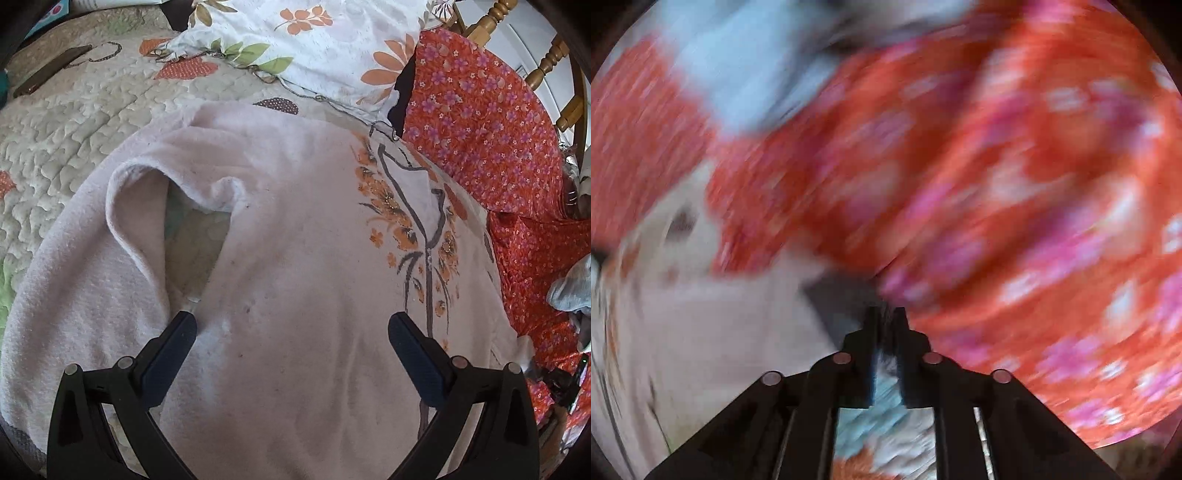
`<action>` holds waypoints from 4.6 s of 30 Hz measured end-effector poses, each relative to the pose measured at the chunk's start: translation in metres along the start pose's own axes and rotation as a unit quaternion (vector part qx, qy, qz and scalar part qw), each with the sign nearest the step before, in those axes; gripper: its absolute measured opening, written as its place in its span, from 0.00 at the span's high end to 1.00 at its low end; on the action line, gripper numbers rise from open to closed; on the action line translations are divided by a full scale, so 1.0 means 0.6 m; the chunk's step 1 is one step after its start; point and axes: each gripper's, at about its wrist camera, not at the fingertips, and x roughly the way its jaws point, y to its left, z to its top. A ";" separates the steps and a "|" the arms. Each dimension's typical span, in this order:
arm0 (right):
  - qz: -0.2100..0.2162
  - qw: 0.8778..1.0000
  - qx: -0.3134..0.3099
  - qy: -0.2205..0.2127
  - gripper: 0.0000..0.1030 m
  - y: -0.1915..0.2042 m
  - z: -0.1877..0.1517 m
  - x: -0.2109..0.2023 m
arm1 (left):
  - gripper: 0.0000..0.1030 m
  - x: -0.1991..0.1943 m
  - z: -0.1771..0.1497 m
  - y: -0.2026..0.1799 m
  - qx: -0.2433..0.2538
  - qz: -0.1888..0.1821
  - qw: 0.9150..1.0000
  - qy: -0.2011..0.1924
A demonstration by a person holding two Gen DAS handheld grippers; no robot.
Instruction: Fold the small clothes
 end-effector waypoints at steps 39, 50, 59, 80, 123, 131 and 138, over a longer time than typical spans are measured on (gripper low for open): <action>0.355 0.919 -0.146 0.094 0.90 0.505 -0.120 -0.157 | 0.00 -0.176 0.038 0.126 -0.077 0.002 0.992 -0.095; 0.363 0.851 -0.322 0.200 0.90 0.946 -0.406 -0.139 | 0.00 -0.232 0.063 0.223 -0.151 0.018 0.978 -0.141; 0.334 0.841 -0.357 0.231 0.67 1.055 -0.533 -0.113 | 0.00 -0.249 0.064 0.270 -0.178 0.031 0.972 -0.149; 0.416 0.586 -0.694 0.050 0.40 0.862 -0.865 -0.438 | 0.00 -0.390 0.008 0.465 -0.330 0.164 0.898 -0.242; 0.376 0.900 -0.203 0.087 0.93 0.769 -0.238 -0.202 | 0.00 -0.278 0.056 0.336 -0.237 0.150 0.941 -0.192; 0.292 0.943 -0.104 0.121 0.90 0.628 -0.189 0.007 | 0.00 -0.207 0.062 0.250 -0.160 0.118 0.970 -0.141; 0.219 0.968 -0.070 0.106 0.86 0.526 -0.159 0.036 | 0.00 -0.135 0.051 0.168 -0.095 0.083 0.988 -0.087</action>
